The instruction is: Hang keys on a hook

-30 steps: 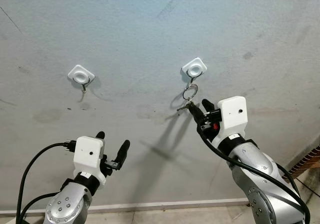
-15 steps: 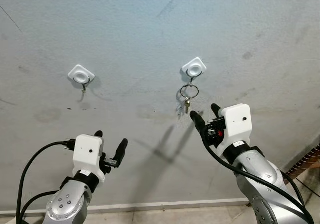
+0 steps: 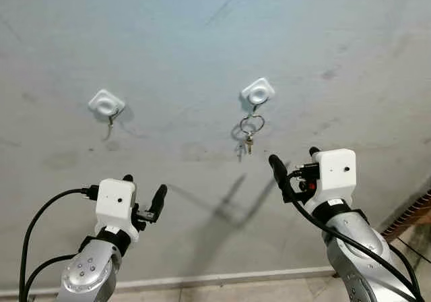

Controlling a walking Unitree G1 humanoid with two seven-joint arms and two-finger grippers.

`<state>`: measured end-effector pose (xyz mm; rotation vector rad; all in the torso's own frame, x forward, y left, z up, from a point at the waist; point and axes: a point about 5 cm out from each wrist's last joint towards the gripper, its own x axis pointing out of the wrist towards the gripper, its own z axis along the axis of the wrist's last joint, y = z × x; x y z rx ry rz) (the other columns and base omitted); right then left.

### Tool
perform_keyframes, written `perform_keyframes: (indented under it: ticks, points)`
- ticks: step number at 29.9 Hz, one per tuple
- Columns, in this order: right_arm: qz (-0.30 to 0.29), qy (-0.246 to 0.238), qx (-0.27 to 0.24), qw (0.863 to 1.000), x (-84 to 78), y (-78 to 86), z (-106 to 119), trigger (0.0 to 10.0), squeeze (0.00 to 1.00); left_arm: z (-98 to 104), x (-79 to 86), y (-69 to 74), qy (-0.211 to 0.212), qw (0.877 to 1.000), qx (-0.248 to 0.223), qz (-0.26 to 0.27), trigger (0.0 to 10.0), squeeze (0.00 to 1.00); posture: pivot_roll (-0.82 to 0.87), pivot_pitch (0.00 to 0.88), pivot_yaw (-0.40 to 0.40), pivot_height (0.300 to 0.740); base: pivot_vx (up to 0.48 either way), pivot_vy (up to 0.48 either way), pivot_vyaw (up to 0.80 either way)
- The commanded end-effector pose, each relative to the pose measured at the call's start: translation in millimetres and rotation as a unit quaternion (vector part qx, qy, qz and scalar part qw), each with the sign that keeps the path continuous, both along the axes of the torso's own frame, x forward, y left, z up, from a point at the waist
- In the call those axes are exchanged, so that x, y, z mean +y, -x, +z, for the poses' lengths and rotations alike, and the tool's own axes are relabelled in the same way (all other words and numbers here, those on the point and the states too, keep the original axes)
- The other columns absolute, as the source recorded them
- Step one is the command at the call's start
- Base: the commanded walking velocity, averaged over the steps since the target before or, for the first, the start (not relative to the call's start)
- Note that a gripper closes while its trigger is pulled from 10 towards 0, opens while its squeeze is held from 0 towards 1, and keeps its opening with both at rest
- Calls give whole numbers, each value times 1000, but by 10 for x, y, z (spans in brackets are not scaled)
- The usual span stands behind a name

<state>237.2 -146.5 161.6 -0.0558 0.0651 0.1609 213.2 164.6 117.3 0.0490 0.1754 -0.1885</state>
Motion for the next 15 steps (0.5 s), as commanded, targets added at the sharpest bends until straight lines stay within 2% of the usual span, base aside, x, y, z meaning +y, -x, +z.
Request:
perform_keyframes:
  ticks: [1,2,10,15]
  points:
    - [1,-2,-6,1000,0,5,38,10000,616,-4,24,-3,-5,1000,5,8,10000,0,42,11,26,740,0,0,-800]
    - [1,-2,-6,1000,-1,1,37,10000,0,-4,26,-5,-4,1000,6,13,10000,0,43,12,23,740,0,0,-425]
    - [6,-1,-4,1000,10,-4,25,10000,0,-1,28,0,15,1000,8,11,10000,0,48,15,21,740,0,0,0]
    - [7,-1,-1,1000,15,-3,16,10000,0,-4,30,3,8,1000,13,11,10000,0,49,16,21,740,0,0,0]
